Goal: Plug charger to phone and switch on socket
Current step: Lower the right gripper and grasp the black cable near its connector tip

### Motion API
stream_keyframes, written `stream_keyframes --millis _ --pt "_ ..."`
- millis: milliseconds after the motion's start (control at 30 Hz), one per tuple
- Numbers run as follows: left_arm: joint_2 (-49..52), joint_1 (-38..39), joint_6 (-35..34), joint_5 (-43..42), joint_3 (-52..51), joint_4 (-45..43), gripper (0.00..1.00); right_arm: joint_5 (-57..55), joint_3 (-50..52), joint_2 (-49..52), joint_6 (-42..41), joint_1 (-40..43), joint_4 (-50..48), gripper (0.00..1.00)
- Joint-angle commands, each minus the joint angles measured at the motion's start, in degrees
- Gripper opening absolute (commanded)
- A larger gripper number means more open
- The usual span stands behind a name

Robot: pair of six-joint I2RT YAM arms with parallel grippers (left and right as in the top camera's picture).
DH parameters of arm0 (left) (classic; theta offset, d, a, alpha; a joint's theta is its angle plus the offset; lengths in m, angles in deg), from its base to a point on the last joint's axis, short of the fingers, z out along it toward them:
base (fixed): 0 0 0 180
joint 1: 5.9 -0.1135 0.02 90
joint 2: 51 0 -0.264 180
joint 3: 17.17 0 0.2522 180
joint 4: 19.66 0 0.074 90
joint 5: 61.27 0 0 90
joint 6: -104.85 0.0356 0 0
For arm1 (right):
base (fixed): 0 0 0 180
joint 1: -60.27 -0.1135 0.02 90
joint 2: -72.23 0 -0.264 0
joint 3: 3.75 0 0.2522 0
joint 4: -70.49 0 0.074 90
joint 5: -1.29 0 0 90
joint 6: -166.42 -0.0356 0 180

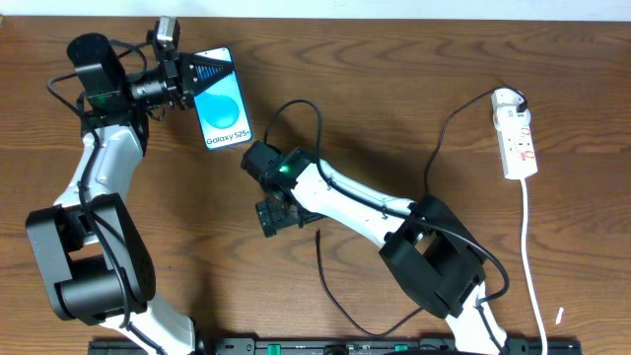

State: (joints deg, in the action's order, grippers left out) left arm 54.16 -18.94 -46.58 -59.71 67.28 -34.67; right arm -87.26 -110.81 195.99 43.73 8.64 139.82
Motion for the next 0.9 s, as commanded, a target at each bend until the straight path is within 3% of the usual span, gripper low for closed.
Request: stream_keyframes --millis 0,167,300,867 --pt "-1.22 -0.31 0.35 -1.6 0.44 -0.46 0.07 -1.2 0.2 -0.74 -0.63 -0.59 -0.17 0.99" --pt "-1.22 -0.31 0.33 -1.57 0.44 -0.46 0.08 -1.2 0.24 -0.74 -2.6 -0.59 0.76 0.94" --pt "-1.22 -0.31 0.33 -1.57 0.44 -0.46 0.07 -4.26 0.57 -0.74 -10.86 -0.59 3.93 0.84" --pt "-1.22 -2.84 0.35 -1.55 0.44 -0.46 0.08 -5.33 8.31 -0.74 -15.52 -5.53 2.03 0.86"
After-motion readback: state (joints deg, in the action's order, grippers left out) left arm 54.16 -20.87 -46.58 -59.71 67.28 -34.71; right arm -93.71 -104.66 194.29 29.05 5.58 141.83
